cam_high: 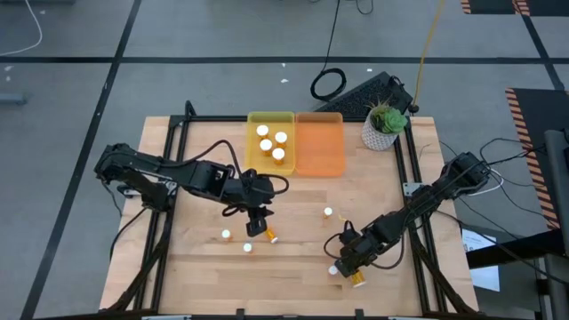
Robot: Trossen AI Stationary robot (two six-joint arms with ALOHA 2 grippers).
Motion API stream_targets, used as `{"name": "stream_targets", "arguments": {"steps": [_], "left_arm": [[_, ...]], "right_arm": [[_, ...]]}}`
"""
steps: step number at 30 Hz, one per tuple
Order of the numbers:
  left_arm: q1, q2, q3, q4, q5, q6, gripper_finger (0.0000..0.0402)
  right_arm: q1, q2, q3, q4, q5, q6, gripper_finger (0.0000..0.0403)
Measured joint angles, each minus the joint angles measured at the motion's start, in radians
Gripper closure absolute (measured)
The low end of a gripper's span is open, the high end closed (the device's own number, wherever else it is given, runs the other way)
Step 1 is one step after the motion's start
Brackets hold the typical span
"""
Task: Pick and place medicine bottles into bin by pill shape (circle, oval)
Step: Put the large orange capsule bottle into the yellow bin
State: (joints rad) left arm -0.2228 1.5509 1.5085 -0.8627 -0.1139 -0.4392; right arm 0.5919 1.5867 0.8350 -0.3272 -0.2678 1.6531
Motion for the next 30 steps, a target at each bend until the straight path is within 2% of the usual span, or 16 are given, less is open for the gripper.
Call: {"name": "stream_targets", "arguments": {"steps": [5,10,20,25,30], "left_arm": [[0.000,0.000,0.000,0.000,0.000,0.009,0.0247],[0.000,0.000,0.000,0.000,0.000,0.007,0.0247],[0.000,0.000,0.000,0.000,-0.010,0.004,0.0247],[0.000,0.000,0.000,0.000,-0.010,-0.013,0.0247],[0.000,0.000,0.000,0.003,-0.012,-0.038,0.0247]], "right_arm": [[0.000,0.000,-0.034,0.020,-0.010,0.054,0.0169],[0.000,0.000,-0.039,0.025,-0.025,0.040,0.0168],[-0.002,0.000,-0.039,0.016,-0.025,0.039,0.0220],[-0.002,-0.013,-0.040,0.016,-0.021,0.030,0.0210],[-0.004,-0.085,-0.040,0.032,-0.020,0.007,0.0210]]}}
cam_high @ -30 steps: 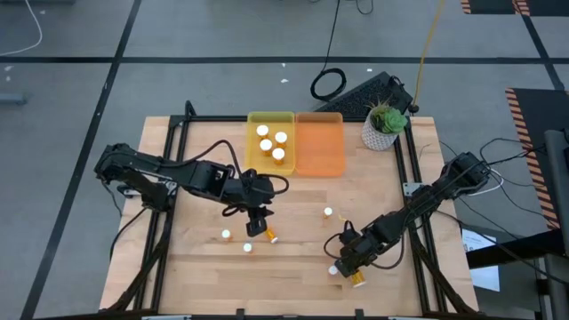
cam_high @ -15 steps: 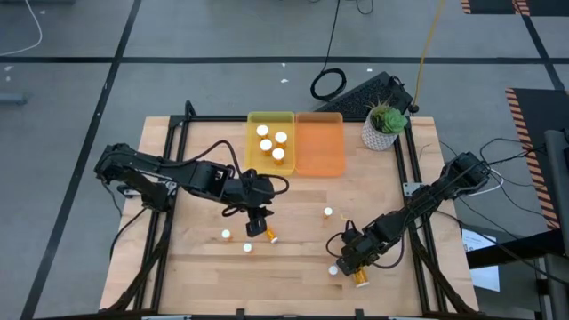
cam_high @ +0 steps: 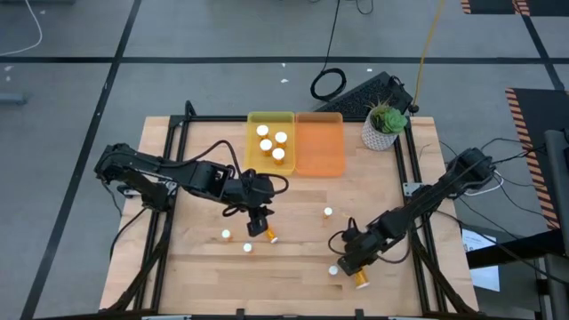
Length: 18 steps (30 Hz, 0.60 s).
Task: Pick and place medicine bottles into bin by pill shape (circle, oval)
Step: Put the large orange capsule bottle into the yellow bin
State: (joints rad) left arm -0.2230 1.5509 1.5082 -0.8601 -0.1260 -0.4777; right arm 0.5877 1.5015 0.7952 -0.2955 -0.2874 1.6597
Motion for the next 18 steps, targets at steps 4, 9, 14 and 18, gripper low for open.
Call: {"name": "stream_targets", "arguments": {"steps": [4,9,14,18], "left_arm": [[-0.005,0.000,0.000,0.046,-0.006,-0.006,0.0247],[-0.015,0.000,0.000,0.203,-0.006,-0.002,0.0247],[-0.028,-0.013,-0.001,0.363,-0.025,0.027,0.0240],[-0.048,-0.038,-0.001,0.452,-0.106,0.078,0.0203]], "right_arm": [[-0.006,-0.099,0.000,0.008,0.003,-0.007,0.0215],[-0.022,-0.262,0.000,0.077,0.134,-0.004,0.0213],[-0.056,-0.417,0.000,0.156,0.379,-0.017,0.0214],[-0.104,-0.503,0.000,0.226,0.537,-0.091,0.0214]]}}
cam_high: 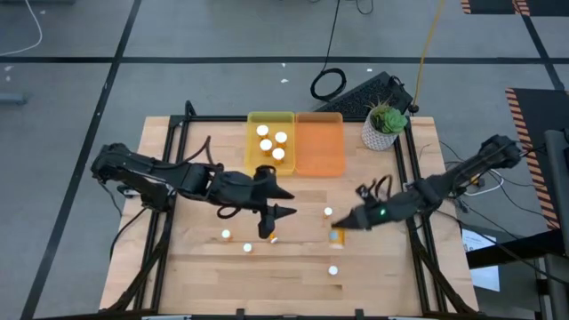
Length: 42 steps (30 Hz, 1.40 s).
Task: Pick and place medicine bottles into bin by pill shape (circle, oval)
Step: Put the large orange capsule bottle into the yellow bin
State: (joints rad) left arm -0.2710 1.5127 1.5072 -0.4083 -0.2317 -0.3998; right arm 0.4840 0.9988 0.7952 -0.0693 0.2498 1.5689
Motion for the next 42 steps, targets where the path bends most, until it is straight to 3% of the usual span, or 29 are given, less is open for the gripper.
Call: {"name": "stream_targets", "arguments": {"steps": [9,17,27,37,42], "left_arm": [[-0.045,-0.022,0.002,0.208,-0.270,0.223,0.0099],[-0.022,-0.021,0.041,0.232,-0.403,0.271,0.0085],[0.063,0.025,0.040,0.347,-0.398,0.425,0.0081],[0.156,0.110,0.041,0.412,-0.400,0.440,0.0025],[0.176,0.111,0.041,0.395,-0.401,0.414,0.0023]], "right_arm": [[-0.192,-0.046,0.000,0.229,0.189,-0.184,0.0214],[-0.374,-0.007,0.000,0.444,0.196,-0.255,0.0213],[-0.499,0.057,0.000,0.657,0.196,-0.239,0.0212],[-0.511,0.090,0.000,0.688,0.191,-0.159,0.0211],[-0.511,0.090,0.000,0.677,0.193,-0.141,0.0211]]}}
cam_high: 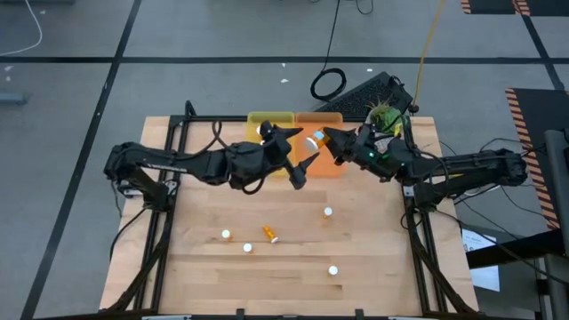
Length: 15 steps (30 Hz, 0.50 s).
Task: Pick and place medicine bottles into bin by pill shape (circle, oval)
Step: Put the large orange capsule bottle into the yellow bin
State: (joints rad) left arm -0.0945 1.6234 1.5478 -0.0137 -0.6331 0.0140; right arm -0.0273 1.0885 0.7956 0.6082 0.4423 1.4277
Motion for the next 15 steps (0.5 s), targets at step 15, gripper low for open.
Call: {"name": "stream_targets", "arguments": {"steps": [15], "left_arm": [[0.033,0.001,0.000,-0.071,0.062,-0.045,0.0050]], "right_arm": [[-0.011,0.001,0.000,-0.029,0.002,0.026,0.0211]]}}
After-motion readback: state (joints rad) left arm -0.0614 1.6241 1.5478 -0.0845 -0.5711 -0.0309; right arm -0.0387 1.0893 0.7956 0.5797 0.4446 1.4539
